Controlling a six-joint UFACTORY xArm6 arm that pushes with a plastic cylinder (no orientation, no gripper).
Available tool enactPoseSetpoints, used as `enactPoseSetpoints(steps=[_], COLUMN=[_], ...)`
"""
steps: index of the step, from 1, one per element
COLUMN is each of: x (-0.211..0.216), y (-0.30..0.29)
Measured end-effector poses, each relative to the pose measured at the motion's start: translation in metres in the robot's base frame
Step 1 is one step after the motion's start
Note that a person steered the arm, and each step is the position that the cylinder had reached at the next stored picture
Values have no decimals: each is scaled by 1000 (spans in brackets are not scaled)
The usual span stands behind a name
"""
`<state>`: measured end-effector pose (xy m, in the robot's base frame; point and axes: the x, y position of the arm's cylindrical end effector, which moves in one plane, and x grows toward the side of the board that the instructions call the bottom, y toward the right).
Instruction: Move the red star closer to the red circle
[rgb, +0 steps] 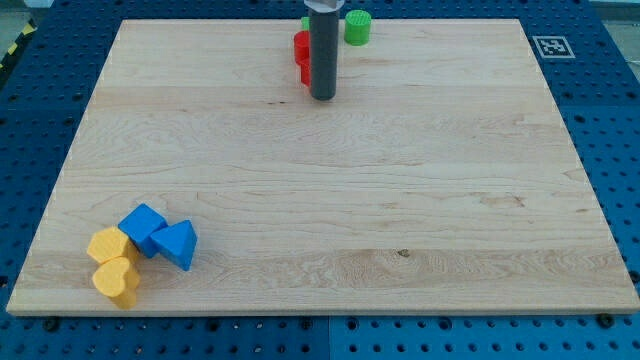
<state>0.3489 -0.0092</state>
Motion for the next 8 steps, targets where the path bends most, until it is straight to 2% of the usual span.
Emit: enactPoseSetpoints(steps=[1,2,4,8], x=[14,9,3,-43], y=[-28,-48,-17,30])
